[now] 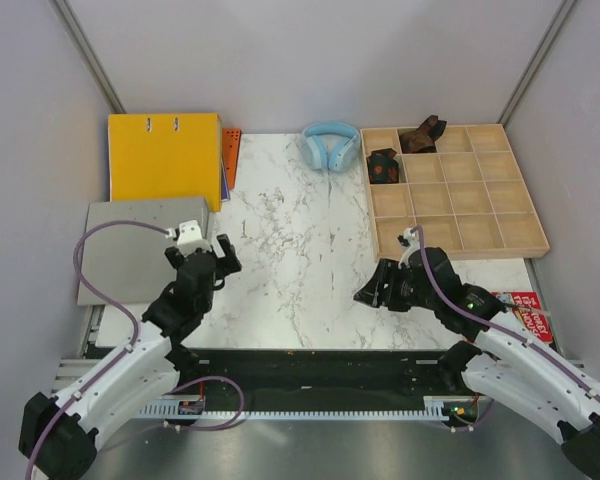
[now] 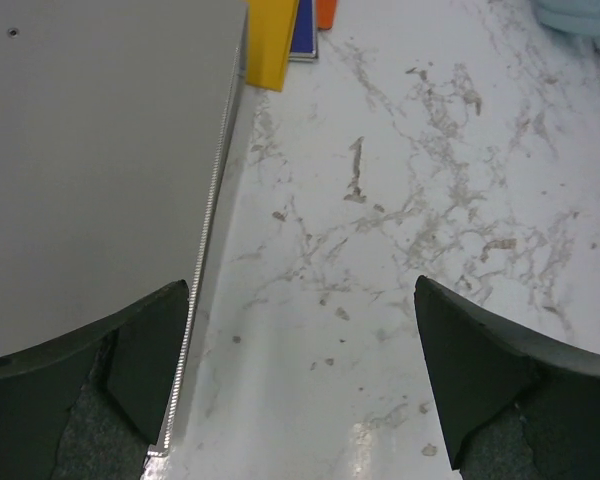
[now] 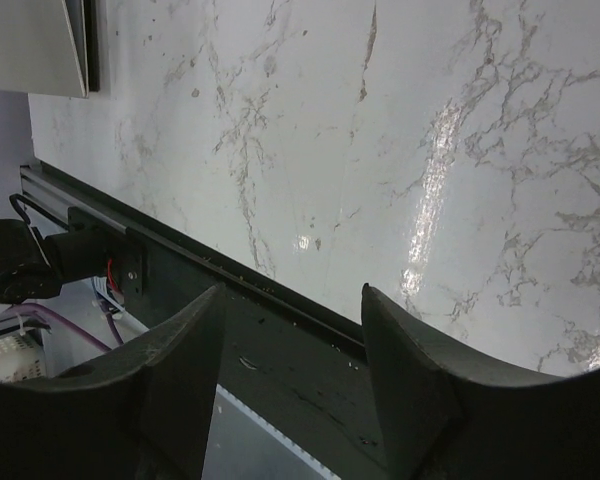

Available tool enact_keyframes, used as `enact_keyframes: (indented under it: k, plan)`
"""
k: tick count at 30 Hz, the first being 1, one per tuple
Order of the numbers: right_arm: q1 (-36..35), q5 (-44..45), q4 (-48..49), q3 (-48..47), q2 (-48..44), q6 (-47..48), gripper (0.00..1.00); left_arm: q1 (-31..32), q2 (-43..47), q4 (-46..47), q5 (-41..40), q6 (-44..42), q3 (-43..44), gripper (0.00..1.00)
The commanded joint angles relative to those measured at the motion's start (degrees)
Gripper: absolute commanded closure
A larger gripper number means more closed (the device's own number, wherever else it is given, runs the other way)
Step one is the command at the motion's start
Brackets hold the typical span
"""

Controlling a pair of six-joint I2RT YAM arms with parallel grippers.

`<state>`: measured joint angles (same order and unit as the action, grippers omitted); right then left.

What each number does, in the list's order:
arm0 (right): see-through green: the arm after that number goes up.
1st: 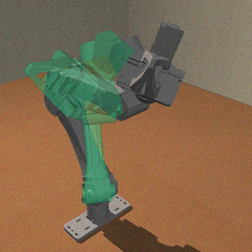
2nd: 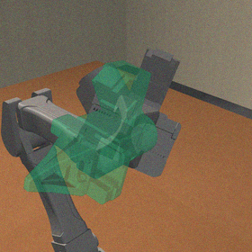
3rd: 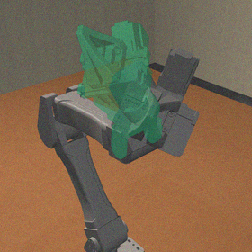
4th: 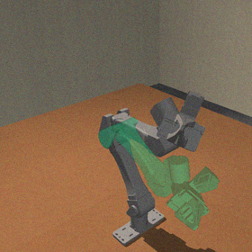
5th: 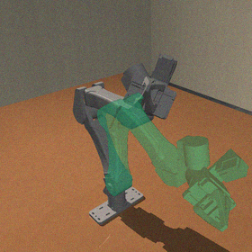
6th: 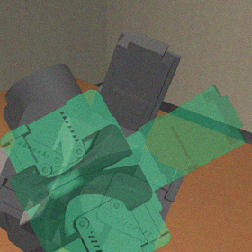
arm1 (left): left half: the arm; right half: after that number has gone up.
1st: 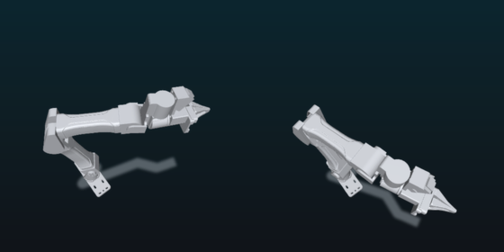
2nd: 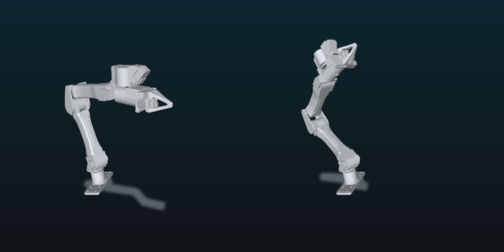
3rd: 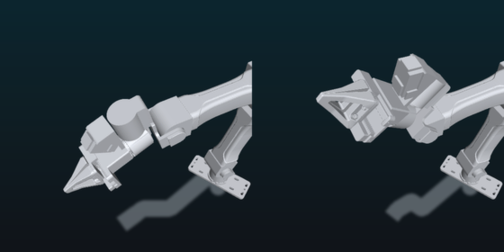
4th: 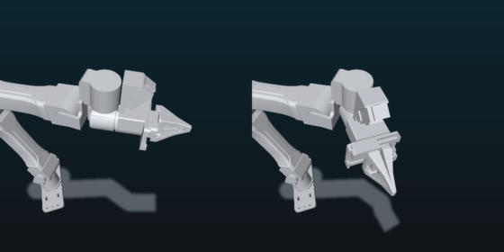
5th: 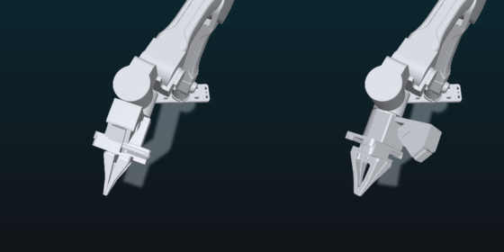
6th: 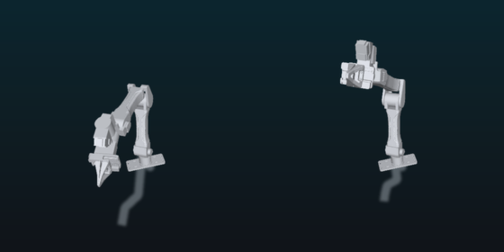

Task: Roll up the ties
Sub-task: Reset both arms

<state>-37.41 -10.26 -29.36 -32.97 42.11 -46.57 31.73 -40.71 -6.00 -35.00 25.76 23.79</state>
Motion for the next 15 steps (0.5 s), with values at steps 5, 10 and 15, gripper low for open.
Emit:
enact_keyframes:
  k: [5, 10, 15]
  plan:
    - [-1.70, 2.97, 0.80, -0.87, 1.05, -0.28, 0.35, -0.61, 10.46, 30.93, -6.66, -21.79, -17.45, 0.00]
    - [-1.70, 2.97, 0.71, -0.78, 1.05, -0.28, 0.34, -1.83, 9.34, 45.79, -6.39, -24.97, -26.05, 0.00]
    - [-1.79, 4.19, -0.87, -0.69, 0.78, 0.42, 0.34, -6.58, 0.13, 52.65, 1.94, -24.17, -26.34, 0.01]
